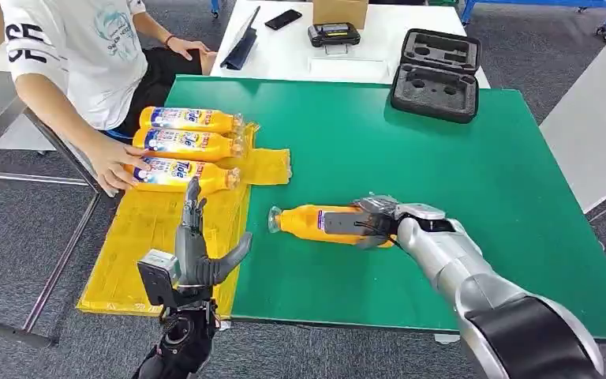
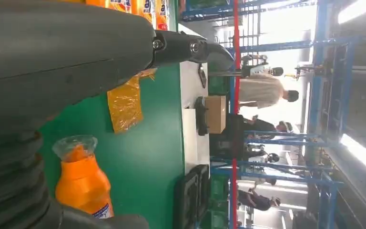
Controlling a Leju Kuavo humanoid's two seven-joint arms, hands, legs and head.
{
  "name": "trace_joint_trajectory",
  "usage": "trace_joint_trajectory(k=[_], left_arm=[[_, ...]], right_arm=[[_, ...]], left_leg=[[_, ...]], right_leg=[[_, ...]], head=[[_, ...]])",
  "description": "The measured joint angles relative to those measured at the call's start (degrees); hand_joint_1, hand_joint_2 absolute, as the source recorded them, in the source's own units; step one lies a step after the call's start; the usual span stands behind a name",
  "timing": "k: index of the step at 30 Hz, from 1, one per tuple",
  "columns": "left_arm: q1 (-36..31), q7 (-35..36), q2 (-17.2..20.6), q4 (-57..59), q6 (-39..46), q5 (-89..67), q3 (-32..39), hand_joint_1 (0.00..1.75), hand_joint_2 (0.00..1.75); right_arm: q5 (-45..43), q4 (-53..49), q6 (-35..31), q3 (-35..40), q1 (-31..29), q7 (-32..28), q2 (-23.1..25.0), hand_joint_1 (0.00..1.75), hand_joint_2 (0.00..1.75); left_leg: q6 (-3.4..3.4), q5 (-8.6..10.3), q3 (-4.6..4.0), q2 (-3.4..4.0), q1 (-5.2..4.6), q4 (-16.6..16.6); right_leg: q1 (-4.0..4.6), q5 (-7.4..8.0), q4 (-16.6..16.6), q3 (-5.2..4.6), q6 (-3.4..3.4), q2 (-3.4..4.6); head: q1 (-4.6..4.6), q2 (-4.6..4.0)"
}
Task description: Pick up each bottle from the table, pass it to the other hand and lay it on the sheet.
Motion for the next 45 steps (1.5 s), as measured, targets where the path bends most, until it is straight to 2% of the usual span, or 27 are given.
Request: trace_joint_trajectory(k=[5,7,23,25,28,32,34,35,38,42,44,45], left_arm=[[2.1,0.0,0.1,-2.1,-0.2,1.4,1.2,0.0,1.75],[3.0,0.0,0.2,-3.0,-1.1,2.4,2.0,0.0,1.75],[4.6,0.0,0.5,-4.9,-1.7,2.4,3.7,0.0,1.75],[4.7,0.0,0.5,-5.0,-2.1,3.1,3.8,0.0,1.75],[5.3,0.0,0.5,-6.1,-3.1,4.9,4.8,0.0,1.75],[6.8,0.8,0.4,-9.3,-4.7,6.7,6.7,0.0,1.75],[7.8,1.5,0.4,-11.1,-6.5,7.5,7.9,0.0,1.75],[8.2,1.9,0.3,-12.0,-7.6,8.2,8.4,0.0,1.75],[8.7,4.9,0.3,-13.3,-13.6,10.6,9.2,0.0,1.75],[6.9,7.2,0.1,-11.4,-20.7,12.6,9.0,0.0,1.75],[6.0,7.9,0.0,-9.8,-22.7,13.4,8.6,0.0,1.75],[5.4,8.3,-0.1,-8.9,-23.4,14.0,8.5,0.0,1.75]], right_arm=[[-10.0,-2.3,-13.9,-3.4,2.3,-15.5,0.5,1.75,1.75],[-12.5,-3.9,-16.9,-5.4,3.0,-18.9,0.7,1.75,1.75],[-13.4,-8.1,-17.5,-9.3,6.0,-19.7,1.1,1.75,1.75],[-14.5,-8.5,-19.1,-9.6,6.4,-21.2,1.1,1.75,1.75],[-17.8,-11.4,-22.5,-11.1,8.0,-24.5,1.4,1.75,1.75],[-20.6,-18.5,-23.6,-13.0,11.8,-24.5,1.7,1.75,1.75],[-21.6,-22.0,-23.6,-13.9,14.0,-24.1,1.7,1.69,1.75],[-22.0,-23.4,-23.4,-14.4,14.9,-23.9,1.8,1.75,1.75],[-24.7,-26.5,-20.4,-15.7,17.9,-25.1,2.2,1.71,1.75],[-27.4,-30.2,-17.5,-15.9,23.3,-26.9,4.3,1.73,1.75],[-28.7,-31.7,-16.5,-15.8,25.1,-26.9,5.1,1.66,1.75],[-29.5,-32.3,-15.8,-15.7,25.9,-26.9,5.5,1.73,1.75]], left_leg=[[0.0,0.01,-0.01,-0.01,0.01,0.0],[0.0,0.0,-0.01,-0.02,0.02,0.0],[0.0,-0.01,-0.06,-0.06,0.01,0.0],[0.0,-0.01,-0.06,-0.06,0.02,0.0],[-0.01,-0.01,-0.07,-0.06,0.02,0.0],[-0.01,-0.03,-0.07,-0.06,0.03,0.0],[-0.02,-0.05,-0.08,-0.06,0.03,0.0],[-0.03,-0.05,-0.08,-0.06,0.03,0.0],[-0.03,-0.05,-0.08,-0.07,0.03,0.0],[-0.03,-0.05,-0.07,-0.07,0.03,0.0],[-0.03,-0.04,-0.08,-0.08,0.04,0.0],[-0.04,-0.04,-0.07,-0.07,0.04,0.0]], right_leg=[[0.01,0.0,0.0,-0.02,0.01,-0.02],[0.02,-0.01,0.0,-0.01,0.0,-0.04],[0.0,-0.02,0.0,-0.03,0.0,-0.03],[0.01,-0.02,0.0,-0.03,0.0,-0.03],[0.01,-0.03,0.0,-0.04,0.0,-0.02],[0.02,-0.05,0.0,-0.07,-0.02,-0.03],[0.02,-0.05,0.0,-0.07,-0.02,-0.03],[0.02,-0.06,0.0,-0.07,-0.02,-0.03],[0.01,-0.06,0.0,-0.08,-0.02,-0.04],[0.02,-0.06,0.0,-0.09,-0.03,-0.02],[0.02,-0.05,0.0,-0.09,-0.03,-0.03],[0.03,-0.05,0.0,-0.1,-0.03,-0.01]], head=[[0.0,0.0],[-0.02,0.0],[0.0,0.0],[0.02,0.0],[0.0,0.0],[0.0,0.0],[0.02,0.0],[0.0,0.0],[0.0,0.0],[0.0,0.0],[0.0,0.0],[0.0,0.0]])
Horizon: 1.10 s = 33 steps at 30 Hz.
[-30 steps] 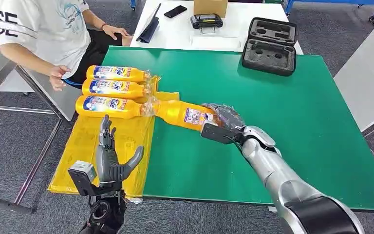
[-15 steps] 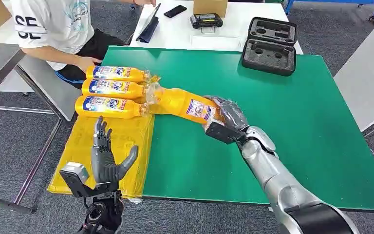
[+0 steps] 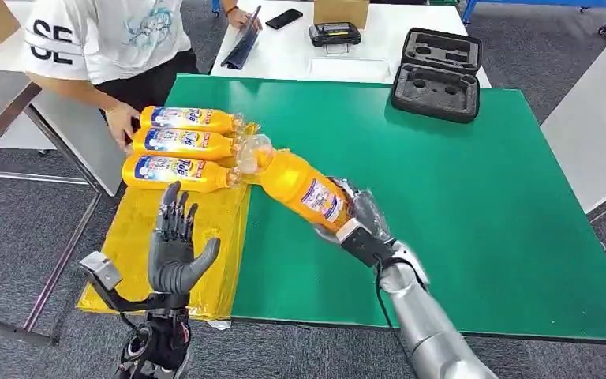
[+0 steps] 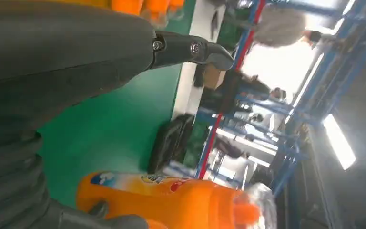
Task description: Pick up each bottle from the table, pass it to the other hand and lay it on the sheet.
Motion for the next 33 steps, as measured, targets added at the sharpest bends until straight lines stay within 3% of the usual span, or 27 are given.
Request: trace_joint_trajectory(k=[12,14,26,27,33], left_arm=[[-3.3,3.8,0.4,6.2,-13.6,1.5,-3.4,0.0,1.75],[-4.0,4.0,0.4,7.5,-14.3,0.4,-4.5,0.0,1.75],[-6.3,5.2,0.4,12.6,-16.2,-2.4,-7.3,0.0,1.75],[-6.4,5.2,0.4,12.9,-16.2,-2.4,-7.3,0.0,1.75],[-7.0,5.2,0.4,14.4,-16.2,-2.1,-7.5,0.0,1.75]], right_arm=[[-6.0,-1.2,9.7,2.6,2.8,0.0,1.6,1.64,1.75],[-6.5,-0.9,10.6,3.8,2.8,0.0,2.0,1.71,1.75],[-9.2,1.2,13.3,9.2,2.7,0.0,2.9,1.64,1.75],[-9.2,1.4,13.3,9.4,2.7,0.0,2.9,1.71,1.75],[-9.6,2.3,14.3,11.7,2.6,0.0,2.9,1.69,1.75]], left_leg=[[0.0,-0.01,-0.01,0.0,-0.01,0.0],[0.0,-0.01,-0.01,0.0,0.0,0.0],[0.0,0.0,-0.02,0.0,0.0,0.0],[0.0,0.0,-0.02,0.01,0.0,0.0],[0.0,-0.01,-0.02,0.0,0.0,0.0]], right_leg=[[-0.01,0.0,0.0,-0.01,0.0,0.0],[-0.01,0.0,0.0,-0.01,0.0,0.0],[-0.01,0.0,0.0,-0.01,0.0,0.0],[-0.01,0.0,0.0,-0.01,0.0,0.0],[0.0,0.0,0.0,-0.01,0.0,0.01]], head=[[0.0,0.0],[0.0,0.0],[0.0,0.0],[0.0,0.0],[0.0,0.0]])
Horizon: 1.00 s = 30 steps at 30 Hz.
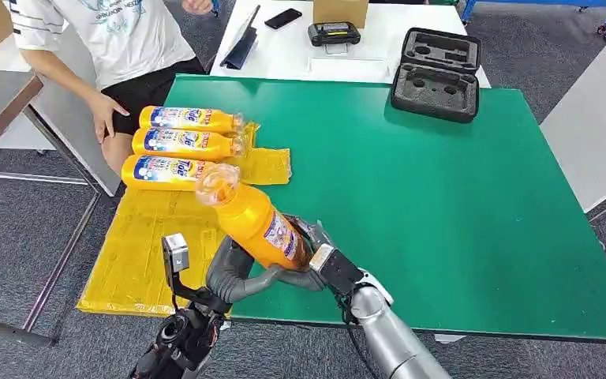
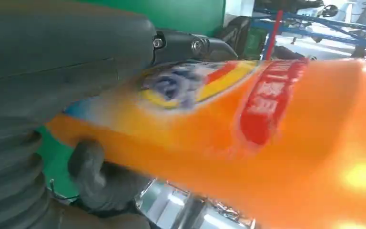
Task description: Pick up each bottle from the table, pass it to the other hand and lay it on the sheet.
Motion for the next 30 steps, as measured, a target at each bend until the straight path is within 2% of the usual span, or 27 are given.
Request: trace_joint_trajectory(k=[16,30], left_arm=[[-0.1,1.3,0.6,1.9,-2.3,6.1,1.6,0.0,1.75],[0.4,2.0,1.0,1.6,-3.4,7.0,2.2,0.0,1.75]], right_arm=[[-0.6,4.7,0.7,8.3,-2.6,-0.4,-1.1,1.73,1.75],[-0.7,6.5,0.7,9.9,-3.6,-0.4,-1.4,1.75,1.75]], left_leg=[[0.0,0.0,0.0,0.02,0.02,0.0],[0.0,0.0,0.0,0.02,0.02,0.0]], right_leg=[[0.01,0.0,0.0,-0.02,0.0,0.0],[0.02,0.0,0.0,-0.03,0.0,0.0]], head=[[0.04,0.0],[0.0,0.0]])
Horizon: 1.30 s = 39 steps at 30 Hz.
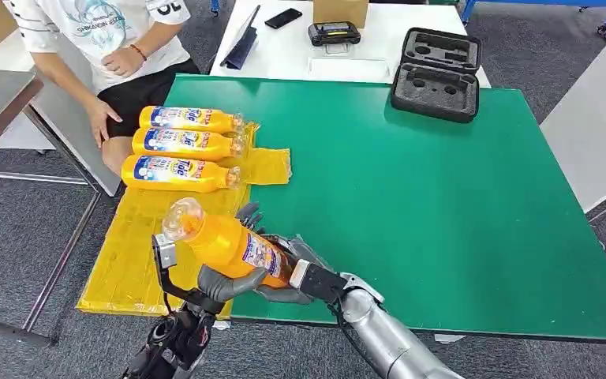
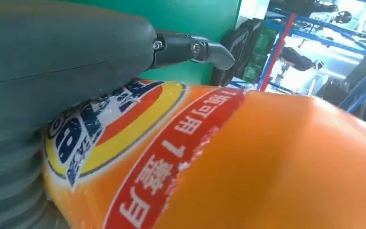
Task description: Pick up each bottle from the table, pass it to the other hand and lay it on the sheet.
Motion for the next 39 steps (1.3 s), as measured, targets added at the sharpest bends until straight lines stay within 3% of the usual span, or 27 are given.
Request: trace_joint_trajectory(k=[23,31,39], left_arm=[[0.1,0.8,1.2,-1.4,-2.8,2.2,0.4,0.0,1.75],[-0.4,-2.8,1.2,-4.2,4.3,-3.7,0.9,0.0,1.75],[-0.1,-3.5,1.2,-5.9,5.8,-5.0,1.3,0.0,1.75]], right_arm=[[-1.0,1.1,0.2,0.7,-0.8,-0.3,-0.4,1.73,1.75],[-1.0,2.6,-0.2,0.7,-0.8,0.1,-0.6,1.73,1.75],[-1.2,3.4,-0.3,0.7,-0.8,0.1,-0.7,1.75,1.75]], left_leg=[[0.0,0.0,0.0,0.06,0.0,0.0],[0.0,0.0,-0.03,0.05,0.01,0.0],[0.0,0.0,-0.03,0.07,0.01,0.0]], right_leg=[[0.0,0.0,0.0,-0.03,0.0,0.02],[0.01,0.0,0.0,-0.02,0.0,0.01],[0.02,0.0,0.0,-0.04,0.0,0.02]], head=[[0.02,0.0],[0.04,0.0],[0.02,0.0]])
